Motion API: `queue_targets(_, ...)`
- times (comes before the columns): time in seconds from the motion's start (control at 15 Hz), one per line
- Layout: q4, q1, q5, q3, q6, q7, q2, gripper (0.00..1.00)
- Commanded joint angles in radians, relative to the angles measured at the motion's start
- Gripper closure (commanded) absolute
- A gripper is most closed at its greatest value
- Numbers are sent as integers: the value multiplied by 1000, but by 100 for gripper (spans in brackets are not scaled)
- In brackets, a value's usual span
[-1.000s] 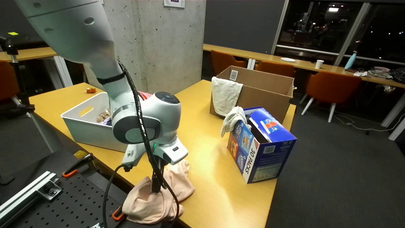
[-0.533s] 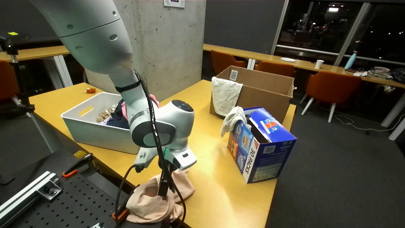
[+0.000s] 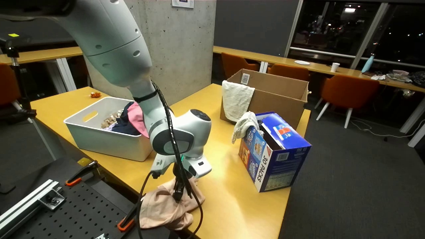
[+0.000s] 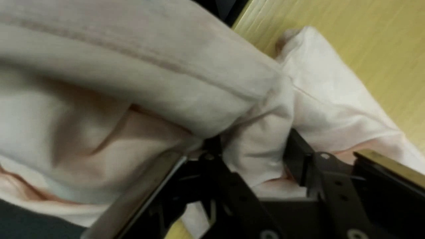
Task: Use the pink shirt to put the yellow container in the basket, then put the peach shirt in the basket
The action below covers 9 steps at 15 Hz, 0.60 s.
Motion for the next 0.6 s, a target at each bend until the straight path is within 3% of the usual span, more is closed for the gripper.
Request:
queue_targets(0.0, 11, 20, -9, -23, -24, 26, -8, 80)
queue_targets(0.2, -50, 47, -24, -59, -13, 53, -80, 99)
queue_targets(0.53, -197, 133, -99, -159, 15, 128, -288, 98)
